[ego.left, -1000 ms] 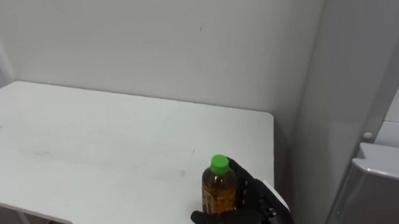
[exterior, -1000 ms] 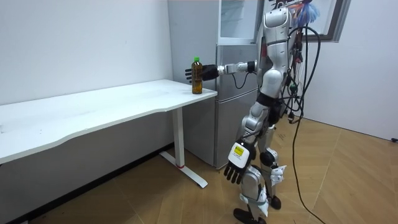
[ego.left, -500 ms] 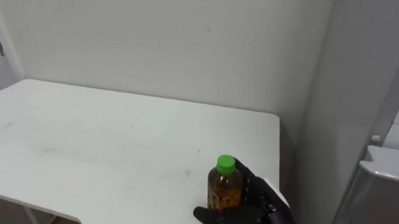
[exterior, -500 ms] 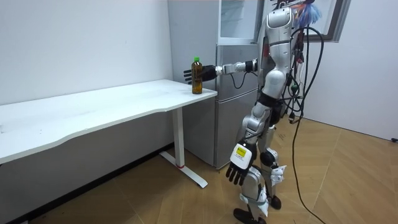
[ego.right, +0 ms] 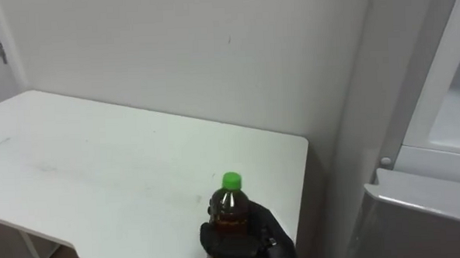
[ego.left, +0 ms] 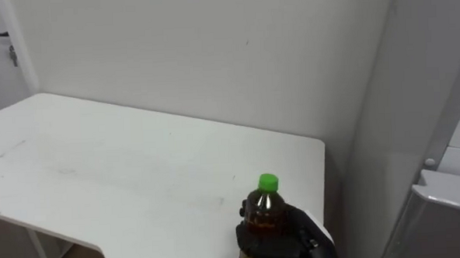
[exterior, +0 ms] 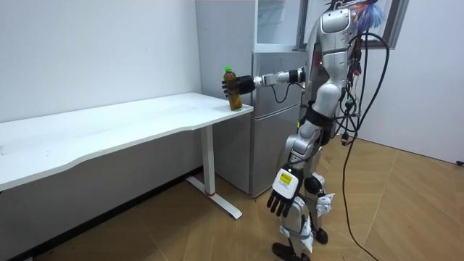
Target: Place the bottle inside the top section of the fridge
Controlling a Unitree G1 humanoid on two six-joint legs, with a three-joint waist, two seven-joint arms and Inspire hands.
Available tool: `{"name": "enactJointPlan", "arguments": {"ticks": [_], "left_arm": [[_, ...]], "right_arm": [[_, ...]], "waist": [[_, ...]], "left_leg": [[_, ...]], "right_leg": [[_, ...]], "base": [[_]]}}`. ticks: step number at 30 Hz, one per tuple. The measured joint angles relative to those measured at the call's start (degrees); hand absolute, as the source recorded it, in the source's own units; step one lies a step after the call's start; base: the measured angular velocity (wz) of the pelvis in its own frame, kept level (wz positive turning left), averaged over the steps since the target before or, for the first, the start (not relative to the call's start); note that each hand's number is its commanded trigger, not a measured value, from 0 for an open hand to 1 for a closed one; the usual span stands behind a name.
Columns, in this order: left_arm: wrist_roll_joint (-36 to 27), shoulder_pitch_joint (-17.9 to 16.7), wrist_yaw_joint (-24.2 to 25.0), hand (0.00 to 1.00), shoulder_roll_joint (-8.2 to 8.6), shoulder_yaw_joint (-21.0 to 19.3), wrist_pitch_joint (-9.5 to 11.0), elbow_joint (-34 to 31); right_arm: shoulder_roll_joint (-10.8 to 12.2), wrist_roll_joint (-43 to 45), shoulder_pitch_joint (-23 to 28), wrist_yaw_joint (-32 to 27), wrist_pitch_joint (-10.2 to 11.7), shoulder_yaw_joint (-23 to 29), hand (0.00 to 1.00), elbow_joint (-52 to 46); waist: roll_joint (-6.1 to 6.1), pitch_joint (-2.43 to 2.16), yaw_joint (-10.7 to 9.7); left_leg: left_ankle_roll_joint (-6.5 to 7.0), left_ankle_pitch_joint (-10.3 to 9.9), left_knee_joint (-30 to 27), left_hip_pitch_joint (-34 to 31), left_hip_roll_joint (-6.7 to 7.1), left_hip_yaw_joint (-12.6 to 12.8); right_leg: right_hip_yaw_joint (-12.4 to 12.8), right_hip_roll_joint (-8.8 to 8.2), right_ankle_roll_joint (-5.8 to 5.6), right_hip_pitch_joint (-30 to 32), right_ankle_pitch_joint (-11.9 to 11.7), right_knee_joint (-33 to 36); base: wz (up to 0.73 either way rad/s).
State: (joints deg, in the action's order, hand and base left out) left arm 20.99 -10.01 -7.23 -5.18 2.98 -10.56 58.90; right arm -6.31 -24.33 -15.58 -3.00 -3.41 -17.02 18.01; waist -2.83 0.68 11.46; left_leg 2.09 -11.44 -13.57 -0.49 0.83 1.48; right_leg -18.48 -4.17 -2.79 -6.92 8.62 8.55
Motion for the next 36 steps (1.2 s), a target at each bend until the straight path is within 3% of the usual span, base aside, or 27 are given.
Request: {"name": "enactJointPlan", "arguments": {"ticks": [23, 27, 34, 36], "left_arm": [[0.0, -0.4, 1.4, 0.0, -0.02, -0.3, -0.3, -0.9], [-0.4, -1.3, 2.7, 0.0, -0.07, -0.3, -0.2, -1.8], [-1.1, -0.9, 0.6, 0.0, -0.45, -0.9, 1.3, -0.6], [-1.4, -0.9, 0.0, 0.0, -0.5, -1.1, 1.4, 0.2]], "right_arm": [[-0.3, 0.0, -0.1, 1.7, -0.3, 0.5, 1.0, 0.9], [-2.0, 0.7, 0.7, 2.5, -2.9, 0.4, 1.0, -5.4], [-6.1, 2.3, 2.6, 4.0, -2.9, 0.6, 1.0, -19.3], [-6.4, 2.3, 3.5, 4.3, -2.9, 0.8, 1.0, -21.0]], "waist": [[0.1, -0.11, -0.2], [0.31, -0.26, -1.1], [0.16, -0.49, -2.5], [-0.04, -0.62, -2.9]], "left_leg": [[0.0, 0.0, 0.0, -0.2, -0.06, 0.1], [0.0, 0.0, 0.0, -0.8, 0.0, 0.5], [0.01, 0.1, 0.9, 0.7, -0.15, 2.2], [0.02, 0.1, 0.9, 1.1, -0.18, 2.6]], "right_leg": [[-0.4, 0.0, 0.0, 0.4, 0.0, 0.0], [1.1, 0.05, 0.01, 1.3, 0.0, 0.0], [3.1, 0.1, 0.01, 1.0, 0.0, 0.0], [3.6, 0.1, 0.01, 0.7, 0.0, 0.0]], "base": [[0.0], [-0.03], [-0.13], [-0.1]]}}
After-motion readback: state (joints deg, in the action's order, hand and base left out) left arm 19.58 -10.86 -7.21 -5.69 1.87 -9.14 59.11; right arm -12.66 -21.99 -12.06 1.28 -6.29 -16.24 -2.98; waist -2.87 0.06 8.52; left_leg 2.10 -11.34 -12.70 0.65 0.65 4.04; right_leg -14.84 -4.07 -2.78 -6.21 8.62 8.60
